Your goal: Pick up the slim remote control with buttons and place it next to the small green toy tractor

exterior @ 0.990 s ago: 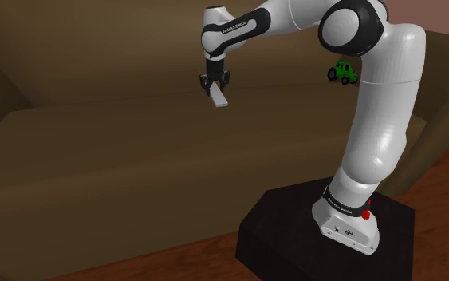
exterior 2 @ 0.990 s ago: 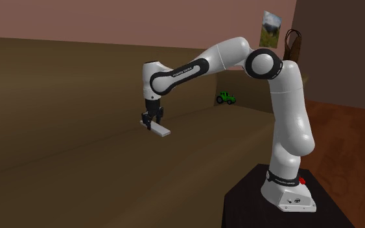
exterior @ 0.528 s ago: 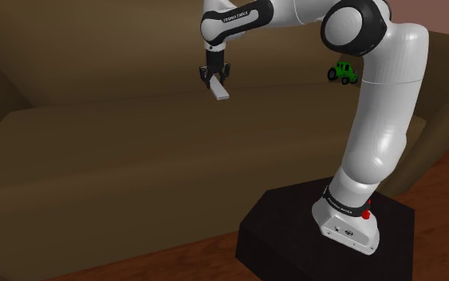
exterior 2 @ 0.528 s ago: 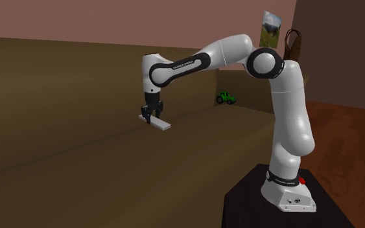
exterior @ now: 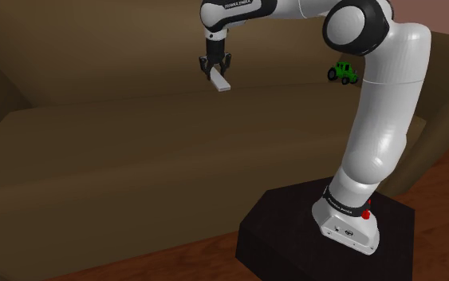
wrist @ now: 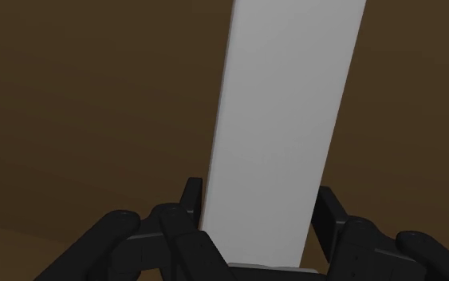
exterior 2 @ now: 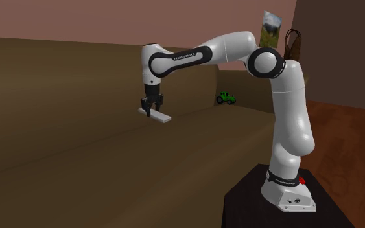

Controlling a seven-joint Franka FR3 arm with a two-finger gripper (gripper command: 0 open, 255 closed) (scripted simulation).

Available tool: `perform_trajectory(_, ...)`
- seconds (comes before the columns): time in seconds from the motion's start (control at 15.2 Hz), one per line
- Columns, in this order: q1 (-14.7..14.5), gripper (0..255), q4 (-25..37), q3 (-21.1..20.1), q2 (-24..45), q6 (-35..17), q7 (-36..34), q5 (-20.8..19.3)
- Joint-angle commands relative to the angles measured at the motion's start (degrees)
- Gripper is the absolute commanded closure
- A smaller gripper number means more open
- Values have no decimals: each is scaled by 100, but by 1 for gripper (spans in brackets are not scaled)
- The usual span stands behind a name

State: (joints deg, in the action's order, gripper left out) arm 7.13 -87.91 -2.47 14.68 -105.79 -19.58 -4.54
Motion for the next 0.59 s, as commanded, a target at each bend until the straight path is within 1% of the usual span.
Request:
perform_trajectory(0.0, -11, 255, 216, -5, 30, 187, -1, 0)
perform_trajectory(0.53, -22, 255, 938, -8, 103, 834, 37, 5)
